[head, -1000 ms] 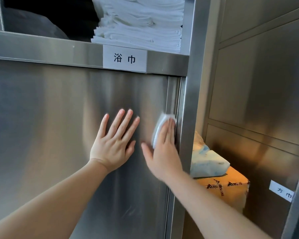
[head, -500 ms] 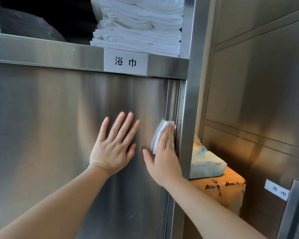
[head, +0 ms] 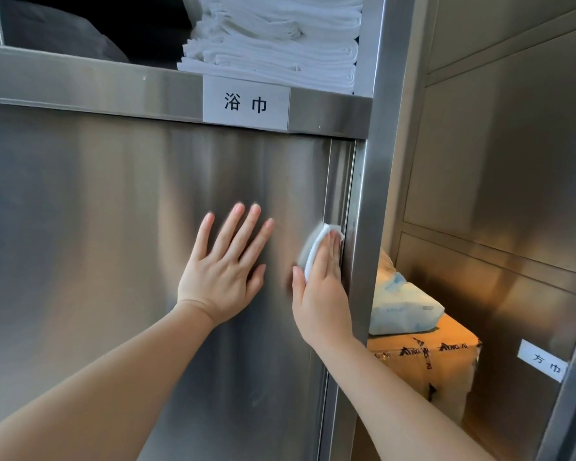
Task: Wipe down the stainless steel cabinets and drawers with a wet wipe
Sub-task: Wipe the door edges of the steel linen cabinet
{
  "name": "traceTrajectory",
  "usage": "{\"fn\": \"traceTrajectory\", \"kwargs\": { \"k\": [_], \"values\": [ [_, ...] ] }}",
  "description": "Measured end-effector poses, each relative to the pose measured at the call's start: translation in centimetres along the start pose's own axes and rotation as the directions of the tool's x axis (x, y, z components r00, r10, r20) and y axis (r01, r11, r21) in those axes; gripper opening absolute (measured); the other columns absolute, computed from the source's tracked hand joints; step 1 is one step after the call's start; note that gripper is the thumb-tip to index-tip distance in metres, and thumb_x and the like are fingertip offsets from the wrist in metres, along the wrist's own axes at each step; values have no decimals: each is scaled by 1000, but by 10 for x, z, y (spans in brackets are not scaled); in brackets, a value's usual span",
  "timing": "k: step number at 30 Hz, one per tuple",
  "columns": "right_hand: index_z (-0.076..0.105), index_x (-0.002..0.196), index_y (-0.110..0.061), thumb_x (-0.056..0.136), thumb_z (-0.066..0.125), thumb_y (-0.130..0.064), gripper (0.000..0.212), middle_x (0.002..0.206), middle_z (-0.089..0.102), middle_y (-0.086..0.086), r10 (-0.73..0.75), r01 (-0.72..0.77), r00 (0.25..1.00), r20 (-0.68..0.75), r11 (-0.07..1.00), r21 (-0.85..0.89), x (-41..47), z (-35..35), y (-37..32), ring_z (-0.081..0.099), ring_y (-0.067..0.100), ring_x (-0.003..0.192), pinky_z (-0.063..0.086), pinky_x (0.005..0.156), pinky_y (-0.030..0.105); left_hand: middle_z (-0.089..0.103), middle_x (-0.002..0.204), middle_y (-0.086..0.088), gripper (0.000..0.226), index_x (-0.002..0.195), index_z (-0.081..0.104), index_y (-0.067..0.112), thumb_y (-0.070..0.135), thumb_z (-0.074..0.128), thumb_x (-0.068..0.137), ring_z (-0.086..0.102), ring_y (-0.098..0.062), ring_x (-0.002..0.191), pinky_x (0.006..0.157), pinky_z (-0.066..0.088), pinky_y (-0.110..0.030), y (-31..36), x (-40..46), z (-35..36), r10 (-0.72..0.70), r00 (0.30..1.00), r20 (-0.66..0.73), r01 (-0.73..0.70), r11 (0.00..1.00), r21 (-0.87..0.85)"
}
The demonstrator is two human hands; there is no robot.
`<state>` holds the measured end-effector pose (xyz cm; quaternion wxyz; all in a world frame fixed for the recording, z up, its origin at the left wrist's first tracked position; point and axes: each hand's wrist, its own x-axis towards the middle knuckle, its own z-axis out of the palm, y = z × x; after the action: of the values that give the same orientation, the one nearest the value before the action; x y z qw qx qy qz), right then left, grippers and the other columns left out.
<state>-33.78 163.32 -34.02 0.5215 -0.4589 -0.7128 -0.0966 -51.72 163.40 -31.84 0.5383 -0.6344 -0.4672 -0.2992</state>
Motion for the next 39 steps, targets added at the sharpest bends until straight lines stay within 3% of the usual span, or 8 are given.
{"fn": "traceTrajectory", "kwargs": {
  "k": [8,13,19,21,27,31,34,39],
  "values": [
    [8,155,-15,102,42,-20,63,162,15,0,77,-77,994,72,997,7,-8,-14,0,35,20,142,38,106,26,9,165,-7,67,157,16,18,40,35,97,8,-27,152,121,6,-54,-1,1,-2,-4,999,41,2,1000,27],
    [17,155,-18,102,41,-20,58,135,57,14,130,-138,982,134,989,49,-13,-29,-6,63,28,113,51,93,33,8,165,-7,68,157,16,18,40,37,96,7,-26,152,121,5,-54,-2,2,-5,-10,997,71,8,1000,25],
    [25,153,-22,103,38,-26,52,131,61,9,212,-269,926,313,952,149,-14,-67,-35,61,22,115,52,96,33,14,164,-6,66,156,23,18,35,41,95,8,-25,152,121,7,-54,6,8,-36,-73,962,263,96,993,-75],
    [35,149,-20,103,37,-28,47,126,63,4,240,-322,900,363,929,185,-10,-82,-48,61,15,113,50,96,23,20,163,-7,63,154,30,17,33,41,94,14,-26,151,120,13,-56,8,14,-58,-75,926,370,132,982,-133],
    [54,129,-18,105,35,-24,31,84,55,-3,255,-426,828,500,866,264,40,-138,-110,54,0,83,39,69,8,33,158,-3,62,154,26,16,23,47,96,24,-23,148,122,15,-44,-28,56,-147,-93,752,653,405,846,-346],
    [52,135,-16,105,35,-24,36,93,54,-14,256,-466,790,557,841,274,83,-176,-157,46,-22,83,33,70,-5,31,158,-4,61,155,23,14,21,46,99,23,-21,148,122,14,-40,-69,102,-210,-186,690,699,548,765,-338],
    [55,131,-15,106,35,-22,33,91,60,-7,243,-492,777,581,810,320,114,-207,-197,49,-17,85,34,70,-3,35,156,-6,58,153,28,12,20,46,99,27,-24,147,121,19,-42,-99,137,-261,-242,667,705,602,732,-318],
    [50,138,-22,105,35,-27,37,118,50,-18,255,-581,734,629,716,387,163,-260,-269,45,-9,98,32,76,-1,35,156,-6,56,153,29,14,22,43,100,28,-23,146,120,20,-37,-147,185,-345,-448,562,695,756,620,-212]
  ]
}}
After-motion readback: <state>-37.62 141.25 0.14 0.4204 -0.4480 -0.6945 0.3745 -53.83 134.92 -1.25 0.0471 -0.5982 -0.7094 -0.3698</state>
